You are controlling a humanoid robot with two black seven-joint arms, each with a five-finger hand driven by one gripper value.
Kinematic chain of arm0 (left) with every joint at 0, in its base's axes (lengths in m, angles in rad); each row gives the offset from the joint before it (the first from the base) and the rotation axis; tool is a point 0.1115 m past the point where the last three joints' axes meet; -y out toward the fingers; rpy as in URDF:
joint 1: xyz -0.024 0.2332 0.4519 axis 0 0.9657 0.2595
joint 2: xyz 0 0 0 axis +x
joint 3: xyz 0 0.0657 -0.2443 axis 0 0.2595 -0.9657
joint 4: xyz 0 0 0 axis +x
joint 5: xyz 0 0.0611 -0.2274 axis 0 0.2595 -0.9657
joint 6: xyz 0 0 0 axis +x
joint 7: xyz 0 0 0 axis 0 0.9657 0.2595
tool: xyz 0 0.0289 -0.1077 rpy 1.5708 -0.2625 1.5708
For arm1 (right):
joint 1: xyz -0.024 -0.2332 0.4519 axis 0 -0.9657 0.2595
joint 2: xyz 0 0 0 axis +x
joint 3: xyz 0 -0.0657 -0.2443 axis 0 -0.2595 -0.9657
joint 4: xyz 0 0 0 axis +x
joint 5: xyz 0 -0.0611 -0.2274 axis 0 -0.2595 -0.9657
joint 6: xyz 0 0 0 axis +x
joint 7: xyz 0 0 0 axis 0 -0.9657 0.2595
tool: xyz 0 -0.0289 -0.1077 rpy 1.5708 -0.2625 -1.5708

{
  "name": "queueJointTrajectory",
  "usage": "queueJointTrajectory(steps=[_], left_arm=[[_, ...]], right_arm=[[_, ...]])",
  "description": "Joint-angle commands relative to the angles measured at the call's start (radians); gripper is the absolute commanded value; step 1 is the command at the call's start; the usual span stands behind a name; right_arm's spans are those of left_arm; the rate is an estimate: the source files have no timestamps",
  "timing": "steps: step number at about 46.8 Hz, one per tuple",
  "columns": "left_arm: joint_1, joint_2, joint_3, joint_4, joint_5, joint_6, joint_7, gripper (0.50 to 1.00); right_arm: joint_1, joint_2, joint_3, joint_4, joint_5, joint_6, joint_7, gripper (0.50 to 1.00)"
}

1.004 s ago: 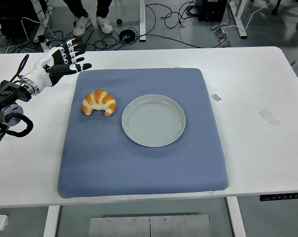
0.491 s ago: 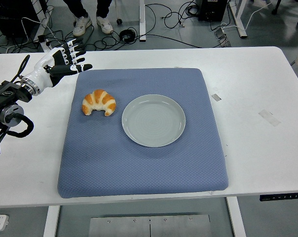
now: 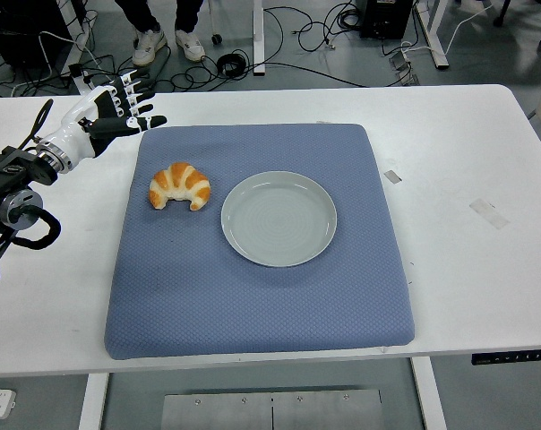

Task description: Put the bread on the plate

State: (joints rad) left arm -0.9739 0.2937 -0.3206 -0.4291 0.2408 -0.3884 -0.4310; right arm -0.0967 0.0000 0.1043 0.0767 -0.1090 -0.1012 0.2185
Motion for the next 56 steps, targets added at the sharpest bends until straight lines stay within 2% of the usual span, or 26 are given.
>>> queueJointTrajectory(steps=[1,56], left_arm=[[0.000,-0.001,0.000,0.000,0.000,0.000,0.000,0.974],[-0.002,-0.015,0.002,0.000,0.000,-0.004,0.000,0.972]], right_arm=[[0.000,0.000,0.000,0.000,0.000,0.000,-0.001,1.000],[0.002,0.000,0.000,0.002,0.000,0.000,0.001,1.000]])
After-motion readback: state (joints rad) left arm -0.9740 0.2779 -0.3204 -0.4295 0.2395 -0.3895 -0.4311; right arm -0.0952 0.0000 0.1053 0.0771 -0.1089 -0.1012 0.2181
